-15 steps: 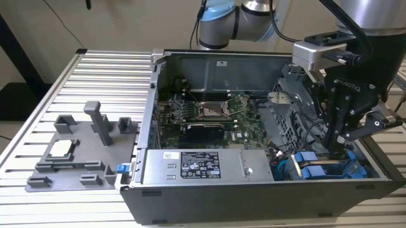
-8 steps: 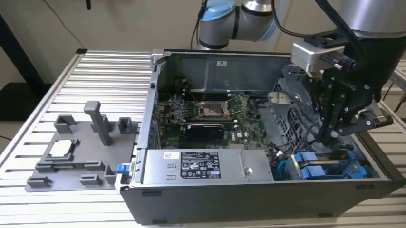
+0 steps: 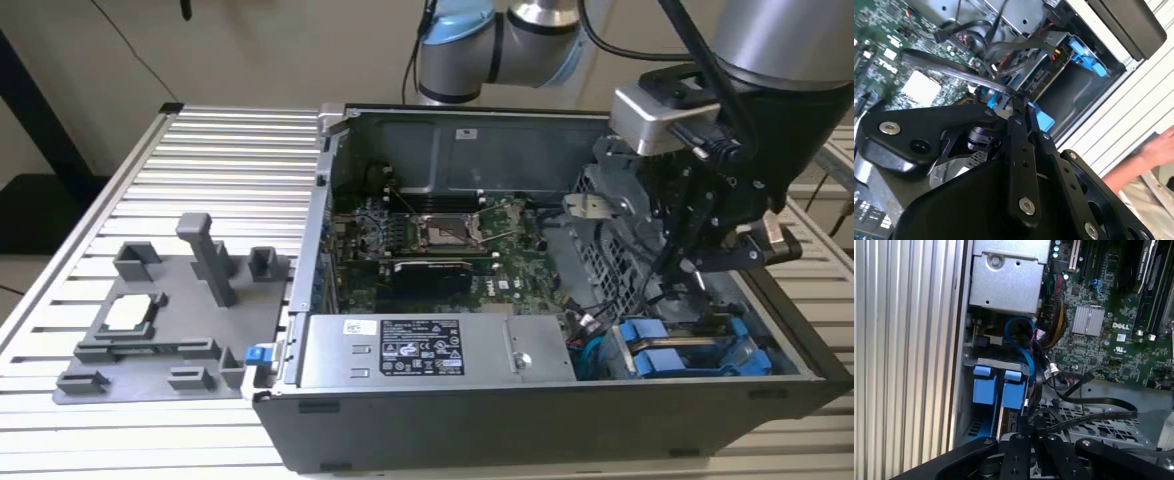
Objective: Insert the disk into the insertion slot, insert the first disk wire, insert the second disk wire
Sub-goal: 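Insert the second disk wire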
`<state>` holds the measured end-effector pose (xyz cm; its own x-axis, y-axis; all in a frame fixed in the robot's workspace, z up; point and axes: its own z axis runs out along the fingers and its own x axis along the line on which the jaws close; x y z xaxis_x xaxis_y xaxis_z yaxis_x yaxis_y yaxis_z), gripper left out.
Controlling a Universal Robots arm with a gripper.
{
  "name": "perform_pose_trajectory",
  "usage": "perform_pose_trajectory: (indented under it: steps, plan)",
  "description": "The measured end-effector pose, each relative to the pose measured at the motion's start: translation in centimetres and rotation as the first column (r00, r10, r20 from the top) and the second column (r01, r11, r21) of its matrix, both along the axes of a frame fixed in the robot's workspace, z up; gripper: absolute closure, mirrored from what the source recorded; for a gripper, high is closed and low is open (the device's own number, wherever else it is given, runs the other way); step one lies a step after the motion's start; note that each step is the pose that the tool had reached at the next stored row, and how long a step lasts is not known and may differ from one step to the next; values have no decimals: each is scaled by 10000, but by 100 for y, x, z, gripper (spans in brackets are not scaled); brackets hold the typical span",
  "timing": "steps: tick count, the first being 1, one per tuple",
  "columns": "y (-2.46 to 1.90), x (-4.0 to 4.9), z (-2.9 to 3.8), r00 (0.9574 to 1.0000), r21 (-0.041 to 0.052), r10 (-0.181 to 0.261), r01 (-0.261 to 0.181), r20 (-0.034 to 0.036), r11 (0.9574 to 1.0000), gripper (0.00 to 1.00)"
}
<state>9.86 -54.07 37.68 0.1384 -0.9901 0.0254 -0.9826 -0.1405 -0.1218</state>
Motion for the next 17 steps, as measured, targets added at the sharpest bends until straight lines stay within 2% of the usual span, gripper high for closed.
perform_pose_trajectory:
  steps: [1,3,5,6,7,10,15,17]
  plan:
    - [-3,0,0,10000,169,-3,3,0,9999,84]
    - [-9,1,0,10000,443,-8,8,0,9990,84]
    - [-16,1,0,10000,654,-15,15,-1,9979,84]
    - [-22,4,0,10000,669,-18,19,-16,9978,84]
    - [-29,8,1,10000,667,-19,23,-71,9978,84]
    - [-58,30,0,9995,668,-22,44,-329,9978,84]
    - [-104,90,-1,9964,665,-21,78,-853,9978,84]
    - [-124,119,-2,9946,664,-22,91,-1037,9978,84]
